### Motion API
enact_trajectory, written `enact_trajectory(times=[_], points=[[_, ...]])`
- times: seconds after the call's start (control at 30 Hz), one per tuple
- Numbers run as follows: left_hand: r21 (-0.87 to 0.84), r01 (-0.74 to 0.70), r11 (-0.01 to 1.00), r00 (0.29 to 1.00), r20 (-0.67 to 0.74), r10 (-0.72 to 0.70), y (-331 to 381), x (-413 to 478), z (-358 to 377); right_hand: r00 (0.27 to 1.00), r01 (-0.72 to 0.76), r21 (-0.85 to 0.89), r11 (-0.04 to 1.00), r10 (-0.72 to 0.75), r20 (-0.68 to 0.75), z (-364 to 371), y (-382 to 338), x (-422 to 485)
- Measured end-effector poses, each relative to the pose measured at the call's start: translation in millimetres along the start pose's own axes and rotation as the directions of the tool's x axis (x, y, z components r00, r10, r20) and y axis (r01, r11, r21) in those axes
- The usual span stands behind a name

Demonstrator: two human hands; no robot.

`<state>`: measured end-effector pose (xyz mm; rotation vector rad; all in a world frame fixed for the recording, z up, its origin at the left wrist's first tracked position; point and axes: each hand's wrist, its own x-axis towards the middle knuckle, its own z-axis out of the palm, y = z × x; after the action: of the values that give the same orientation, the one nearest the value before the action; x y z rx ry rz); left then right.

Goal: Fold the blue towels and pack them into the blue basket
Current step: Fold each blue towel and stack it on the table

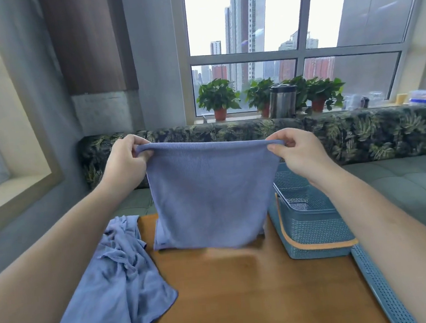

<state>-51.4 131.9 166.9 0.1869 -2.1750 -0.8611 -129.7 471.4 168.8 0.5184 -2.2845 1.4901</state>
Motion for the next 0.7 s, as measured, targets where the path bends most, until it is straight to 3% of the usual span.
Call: enact_trajectory(times=[0.1, 0.23, 0.43, 0.7], points=[[-0.057, 0.009, 0.998, 0.999, 0.033, -0.008, -20.5, -29.6, 5.5, 0.998, 0.01, -0.061, 0.998, -0.006, 0.057, -1.8, 15.5, -30.8], [-0.148, 0.189, 0.971, 0.97, 0.181, -0.161, -61.7, -101.1, 26.5, 0.978, -0.12, 0.003, 0.993, 0.118, 0.17, 9.7, 67.9, -87.3], [-0.142, 0.512, 0.847, 0.825, 0.355, -0.44, -134.1, -213.2, 73.3, 0.907, -0.357, -0.017, 0.934, 0.351, 0.233, 43.3, 167.3, -178.4], [-0.003, 0.568, 0.823, 0.777, 0.331, -0.535, -147.0, -251.0, 95.6, 0.836, -0.482, -0.121, 0.868, 0.497, 0.233, 57.2, 197.7, -215.4]])
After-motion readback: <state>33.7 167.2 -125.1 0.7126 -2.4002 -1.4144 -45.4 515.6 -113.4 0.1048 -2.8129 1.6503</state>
